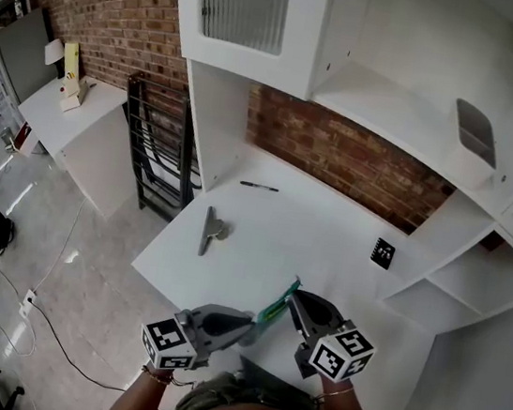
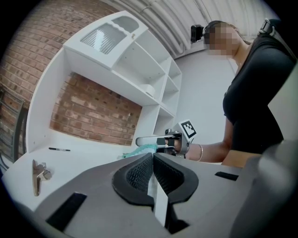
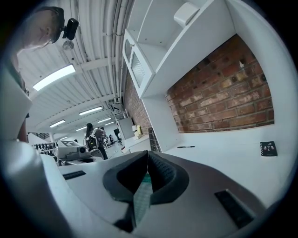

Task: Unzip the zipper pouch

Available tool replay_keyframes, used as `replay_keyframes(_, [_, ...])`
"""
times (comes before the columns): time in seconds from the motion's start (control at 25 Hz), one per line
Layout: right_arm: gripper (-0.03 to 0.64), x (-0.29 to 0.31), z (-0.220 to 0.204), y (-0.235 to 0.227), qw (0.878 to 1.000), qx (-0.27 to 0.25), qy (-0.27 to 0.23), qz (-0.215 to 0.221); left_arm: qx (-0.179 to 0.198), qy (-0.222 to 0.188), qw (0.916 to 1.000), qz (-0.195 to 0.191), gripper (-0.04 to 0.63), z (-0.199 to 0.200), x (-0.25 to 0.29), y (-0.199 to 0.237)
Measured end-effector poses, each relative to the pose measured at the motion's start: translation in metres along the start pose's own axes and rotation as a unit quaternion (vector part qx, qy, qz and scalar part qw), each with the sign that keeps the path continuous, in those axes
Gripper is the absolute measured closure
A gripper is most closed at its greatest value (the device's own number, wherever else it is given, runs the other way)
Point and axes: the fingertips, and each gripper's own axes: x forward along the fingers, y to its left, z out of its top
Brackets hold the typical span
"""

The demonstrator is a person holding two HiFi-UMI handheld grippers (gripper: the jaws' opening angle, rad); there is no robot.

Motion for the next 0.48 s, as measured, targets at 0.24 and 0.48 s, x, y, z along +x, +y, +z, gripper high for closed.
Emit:
replay_keyframes(0.24, [0.615,-0.002,0.001,-0.006,1.0,0.0,-0.003,-0.006,0.0,-0.006,0.9999,0.009,0.589,0.002,-0.006,0.005])
replay_keyframes(0.48, [0.615,-0.003,0.0,-0.01,1.0,-0.007,-0.001,-0.012,0.002,-0.006,0.9998,0.02,0.589,0.002,-0.014,0.009])
